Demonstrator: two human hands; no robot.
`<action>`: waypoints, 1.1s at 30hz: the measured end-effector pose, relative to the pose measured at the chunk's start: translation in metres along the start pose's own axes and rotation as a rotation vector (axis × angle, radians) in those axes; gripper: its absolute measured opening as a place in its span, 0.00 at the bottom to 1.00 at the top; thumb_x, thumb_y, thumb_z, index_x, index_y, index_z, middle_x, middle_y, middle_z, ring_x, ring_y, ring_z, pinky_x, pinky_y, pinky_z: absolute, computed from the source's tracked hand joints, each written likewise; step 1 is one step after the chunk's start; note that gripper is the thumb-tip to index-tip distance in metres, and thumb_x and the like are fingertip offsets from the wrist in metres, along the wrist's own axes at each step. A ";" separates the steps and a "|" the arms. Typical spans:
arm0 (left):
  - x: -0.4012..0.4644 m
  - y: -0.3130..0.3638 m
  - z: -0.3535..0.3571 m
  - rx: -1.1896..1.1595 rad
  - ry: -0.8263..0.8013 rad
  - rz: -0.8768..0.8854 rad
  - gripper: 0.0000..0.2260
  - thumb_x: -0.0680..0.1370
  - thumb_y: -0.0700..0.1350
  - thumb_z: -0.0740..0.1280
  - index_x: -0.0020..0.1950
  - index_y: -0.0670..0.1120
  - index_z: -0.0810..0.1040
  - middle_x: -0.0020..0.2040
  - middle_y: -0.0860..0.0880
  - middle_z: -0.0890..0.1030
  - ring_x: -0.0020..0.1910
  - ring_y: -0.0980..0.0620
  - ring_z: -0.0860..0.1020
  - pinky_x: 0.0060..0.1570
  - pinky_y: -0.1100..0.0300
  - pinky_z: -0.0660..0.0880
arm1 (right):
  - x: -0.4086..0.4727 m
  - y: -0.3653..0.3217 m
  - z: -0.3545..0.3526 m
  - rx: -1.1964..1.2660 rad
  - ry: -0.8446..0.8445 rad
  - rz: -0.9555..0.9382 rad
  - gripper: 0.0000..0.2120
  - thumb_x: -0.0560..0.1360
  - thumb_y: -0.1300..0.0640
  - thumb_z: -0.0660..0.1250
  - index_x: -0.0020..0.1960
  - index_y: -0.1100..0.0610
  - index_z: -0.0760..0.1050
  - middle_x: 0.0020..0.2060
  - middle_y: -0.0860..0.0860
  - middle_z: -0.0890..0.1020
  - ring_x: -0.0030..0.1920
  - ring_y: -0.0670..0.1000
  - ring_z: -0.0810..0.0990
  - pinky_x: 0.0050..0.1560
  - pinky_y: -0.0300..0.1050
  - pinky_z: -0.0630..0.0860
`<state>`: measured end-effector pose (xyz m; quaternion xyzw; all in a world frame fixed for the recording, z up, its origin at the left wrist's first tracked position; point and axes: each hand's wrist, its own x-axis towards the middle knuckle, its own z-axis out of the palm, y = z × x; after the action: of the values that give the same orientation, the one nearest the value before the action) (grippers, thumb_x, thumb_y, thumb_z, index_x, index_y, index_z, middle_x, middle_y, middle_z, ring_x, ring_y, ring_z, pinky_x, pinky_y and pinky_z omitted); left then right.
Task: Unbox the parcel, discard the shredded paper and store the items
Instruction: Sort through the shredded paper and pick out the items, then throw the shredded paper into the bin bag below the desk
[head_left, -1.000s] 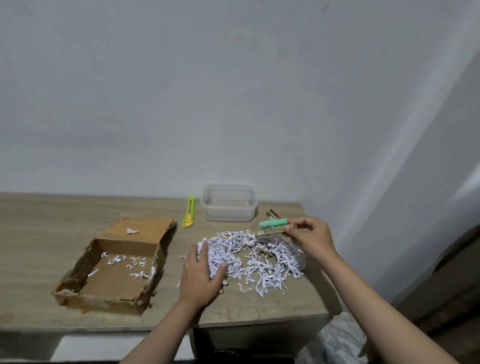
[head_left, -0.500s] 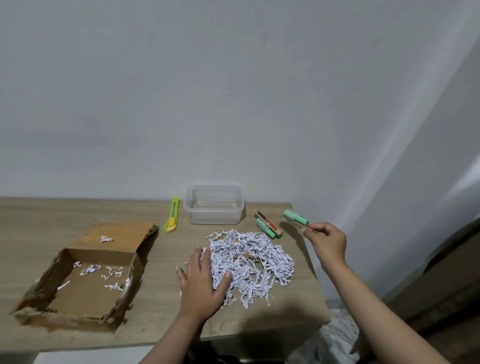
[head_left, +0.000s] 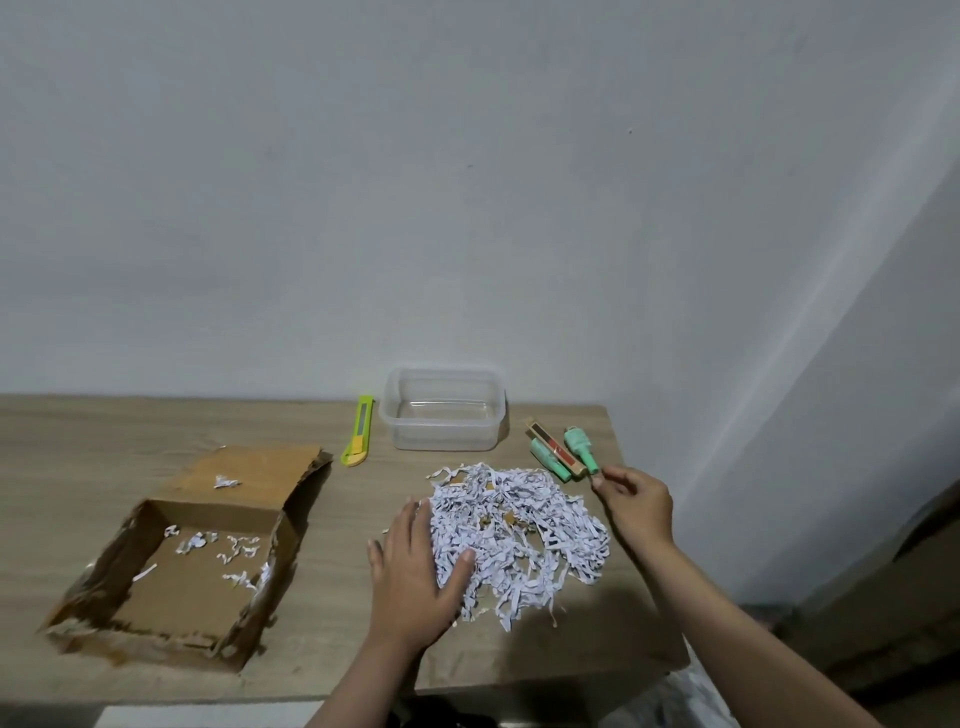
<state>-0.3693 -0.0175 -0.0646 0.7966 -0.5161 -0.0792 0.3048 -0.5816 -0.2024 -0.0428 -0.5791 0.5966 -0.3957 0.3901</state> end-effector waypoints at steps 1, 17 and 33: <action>0.000 0.000 0.000 0.007 0.003 -0.001 0.36 0.73 0.70 0.50 0.75 0.51 0.55 0.76 0.49 0.58 0.75 0.50 0.56 0.71 0.39 0.47 | 0.000 -0.001 -0.001 -0.005 -0.005 -0.005 0.13 0.70 0.61 0.73 0.53 0.62 0.81 0.46 0.55 0.84 0.45 0.50 0.82 0.53 0.43 0.76; 0.011 0.008 -0.005 -0.132 0.087 -0.131 0.41 0.70 0.72 0.51 0.75 0.47 0.55 0.77 0.45 0.54 0.76 0.46 0.53 0.71 0.42 0.56 | -0.072 -0.009 0.018 -0.183 -0.299 -0.374 0.30 0.70 0.36 0.65 0.69 0.44 0.67 0.68 0.42 0.69 0.68 0.42 0.66 0.66 0.44 0.67; 0.028 0.062 0.026 -0.748 0.049 -0.187 0.21 0.79 0.53 0.52 0.70 0.50 0.67 0.67 0.55 0.70 0.67 0.61 0.66 0.61 0.77 0.59 | -0.098 -0.016 0.096 0.349 -0.224 -0.138 0.13 0.76 0.50 0.59 0.58 0.40 0.75 0.61 0.44 0.79 0.64 0.42 0.75 0.67 0.49 0.71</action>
<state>-0.4161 -0.0695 -0.0455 0.6756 -0.3695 -0.2704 0.5779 -0.4838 -0.1065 -0.0639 -0.5826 0.4308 -0.4519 0.5205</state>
